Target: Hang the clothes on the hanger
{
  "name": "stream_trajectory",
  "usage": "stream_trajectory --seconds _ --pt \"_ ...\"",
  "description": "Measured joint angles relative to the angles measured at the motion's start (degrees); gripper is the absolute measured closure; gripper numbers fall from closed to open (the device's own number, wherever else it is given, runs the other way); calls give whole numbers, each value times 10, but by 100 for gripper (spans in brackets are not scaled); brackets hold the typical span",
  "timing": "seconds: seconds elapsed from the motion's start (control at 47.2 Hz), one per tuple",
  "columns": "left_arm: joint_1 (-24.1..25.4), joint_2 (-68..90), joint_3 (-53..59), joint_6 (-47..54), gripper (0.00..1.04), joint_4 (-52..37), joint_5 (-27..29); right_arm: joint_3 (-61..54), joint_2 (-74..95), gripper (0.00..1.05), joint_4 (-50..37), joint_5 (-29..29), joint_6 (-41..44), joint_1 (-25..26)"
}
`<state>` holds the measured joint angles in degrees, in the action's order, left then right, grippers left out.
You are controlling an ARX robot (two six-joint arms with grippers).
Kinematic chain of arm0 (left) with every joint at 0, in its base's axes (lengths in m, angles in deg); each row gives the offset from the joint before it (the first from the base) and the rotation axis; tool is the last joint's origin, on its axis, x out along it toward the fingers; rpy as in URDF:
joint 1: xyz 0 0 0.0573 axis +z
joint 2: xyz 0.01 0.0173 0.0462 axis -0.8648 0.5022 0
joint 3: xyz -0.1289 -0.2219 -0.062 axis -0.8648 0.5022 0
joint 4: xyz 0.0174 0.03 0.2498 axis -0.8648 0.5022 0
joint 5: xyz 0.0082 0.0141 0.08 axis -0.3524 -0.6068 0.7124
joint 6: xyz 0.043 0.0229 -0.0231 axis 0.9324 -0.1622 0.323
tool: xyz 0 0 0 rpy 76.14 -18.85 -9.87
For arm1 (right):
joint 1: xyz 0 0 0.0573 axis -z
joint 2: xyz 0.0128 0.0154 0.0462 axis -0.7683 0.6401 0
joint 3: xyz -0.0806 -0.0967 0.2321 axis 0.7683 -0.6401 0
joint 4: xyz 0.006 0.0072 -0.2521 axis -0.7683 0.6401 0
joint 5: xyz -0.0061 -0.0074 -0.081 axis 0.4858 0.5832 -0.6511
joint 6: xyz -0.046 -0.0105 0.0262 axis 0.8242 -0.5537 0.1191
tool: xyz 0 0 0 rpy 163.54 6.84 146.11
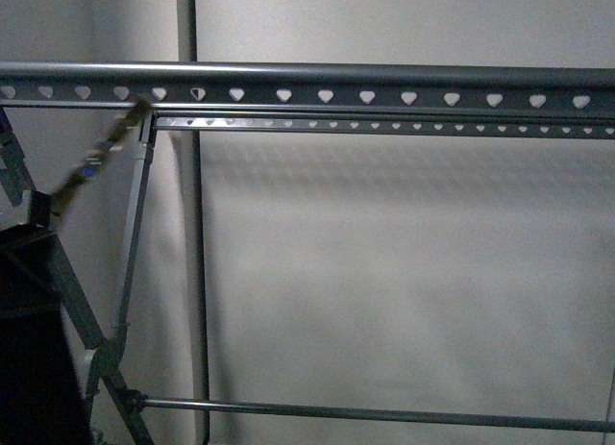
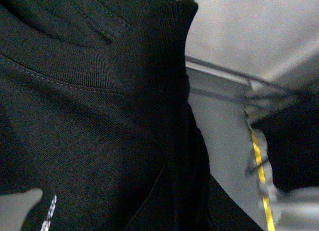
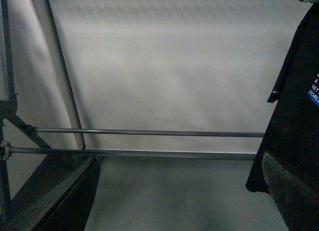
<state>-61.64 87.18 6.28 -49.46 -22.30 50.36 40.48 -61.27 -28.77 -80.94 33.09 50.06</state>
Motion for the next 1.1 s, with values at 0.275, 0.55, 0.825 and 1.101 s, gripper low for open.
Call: stream_trajectory --seconds 0.275,0.55,0.825,1.101 --pt "-57 -9 -10 360 101 65 -191 0 0 7 0 0 0 0" --pt "-74 40 -74 746 101 70 -263 0 0 7 0 0 0 0" --pt "-114 83 -114 1006 101 34 -282 0 0 7 0 0 0 0" --pt "-123 87 -108 1077 101 -26 -285 0 0 7 0 0 0 0"
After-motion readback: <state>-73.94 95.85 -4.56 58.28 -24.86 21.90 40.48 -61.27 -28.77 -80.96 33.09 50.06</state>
